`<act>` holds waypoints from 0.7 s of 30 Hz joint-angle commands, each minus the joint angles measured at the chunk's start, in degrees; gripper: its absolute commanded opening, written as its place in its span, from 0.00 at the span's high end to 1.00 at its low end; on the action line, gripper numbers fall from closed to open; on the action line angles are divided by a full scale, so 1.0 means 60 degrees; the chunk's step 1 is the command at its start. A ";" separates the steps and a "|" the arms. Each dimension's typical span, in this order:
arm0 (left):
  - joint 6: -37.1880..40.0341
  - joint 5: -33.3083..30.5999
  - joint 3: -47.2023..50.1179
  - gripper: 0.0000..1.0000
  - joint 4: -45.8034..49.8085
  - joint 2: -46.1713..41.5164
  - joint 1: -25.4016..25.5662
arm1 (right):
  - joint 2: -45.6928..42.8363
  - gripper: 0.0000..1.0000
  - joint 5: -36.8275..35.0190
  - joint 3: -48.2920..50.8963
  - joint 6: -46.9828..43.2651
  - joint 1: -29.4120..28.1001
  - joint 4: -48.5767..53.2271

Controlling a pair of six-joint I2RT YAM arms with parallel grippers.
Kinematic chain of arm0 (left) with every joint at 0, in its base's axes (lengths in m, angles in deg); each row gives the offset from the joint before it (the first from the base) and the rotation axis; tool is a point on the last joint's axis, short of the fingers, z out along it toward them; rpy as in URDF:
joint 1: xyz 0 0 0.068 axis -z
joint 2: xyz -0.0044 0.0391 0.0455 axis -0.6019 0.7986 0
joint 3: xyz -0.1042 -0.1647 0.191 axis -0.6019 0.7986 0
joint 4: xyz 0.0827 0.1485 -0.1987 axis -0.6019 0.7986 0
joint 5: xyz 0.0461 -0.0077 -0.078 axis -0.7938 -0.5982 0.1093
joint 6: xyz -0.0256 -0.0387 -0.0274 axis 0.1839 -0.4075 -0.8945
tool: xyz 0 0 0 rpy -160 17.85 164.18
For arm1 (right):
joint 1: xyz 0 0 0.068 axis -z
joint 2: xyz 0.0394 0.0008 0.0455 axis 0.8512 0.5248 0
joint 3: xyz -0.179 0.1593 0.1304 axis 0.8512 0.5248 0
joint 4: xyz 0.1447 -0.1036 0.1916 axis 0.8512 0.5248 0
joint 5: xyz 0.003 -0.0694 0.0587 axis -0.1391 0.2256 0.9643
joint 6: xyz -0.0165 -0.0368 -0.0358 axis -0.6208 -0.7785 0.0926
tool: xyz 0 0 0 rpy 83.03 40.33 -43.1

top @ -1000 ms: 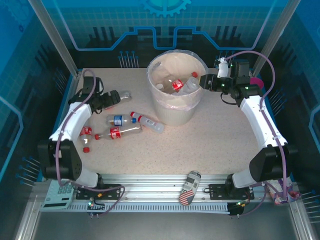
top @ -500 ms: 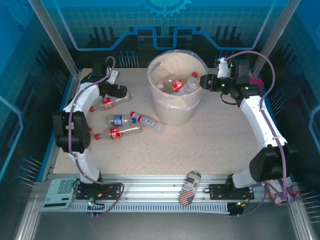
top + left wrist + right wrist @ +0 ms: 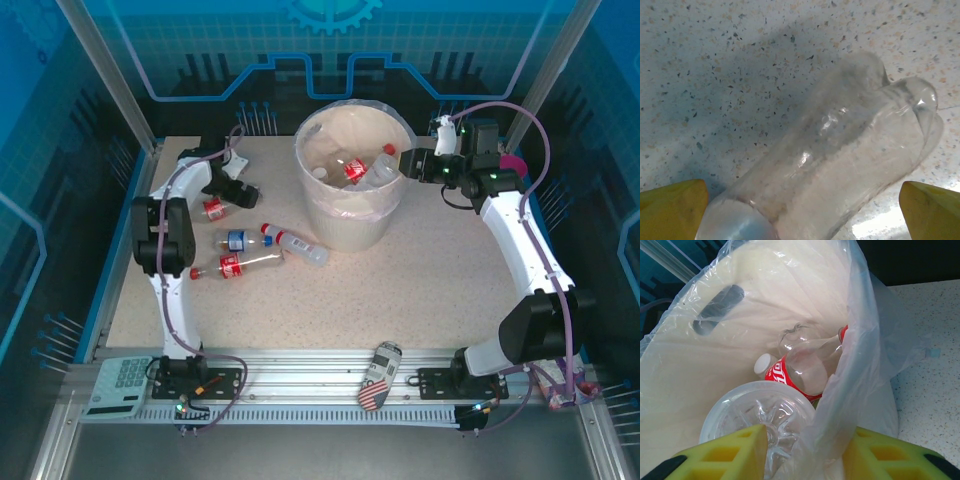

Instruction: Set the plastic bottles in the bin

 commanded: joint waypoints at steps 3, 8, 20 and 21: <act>-0.0120 -0.0220 -0.0709 0.05 0.0614 0.0686 -0.0010 | 0.0168 0.57 0.0234 0.0208 -0.0132 -0.0110 0.0793; -0.0204 -0.0359 -0.0671 0.13 0.0249 0.0805 0.0058 | 0.0157 0.57 0.0210 0.0140 -0.0171 -0.0135 0.0921; -0.1044 -0.0309 -0.0651 0.35 -0.0821 -0.0084 0.0182 | 0.0036 0.57 0.0089 0.0021 -0.0125 -0.0148 0.1029; -0.1143 -0.0315 -0.0676 0.35 -0.0876 -0.0194 0.0186 | 0.0032 0.57 0.0109 0.0043 -0.0074 -0.0150 0.1004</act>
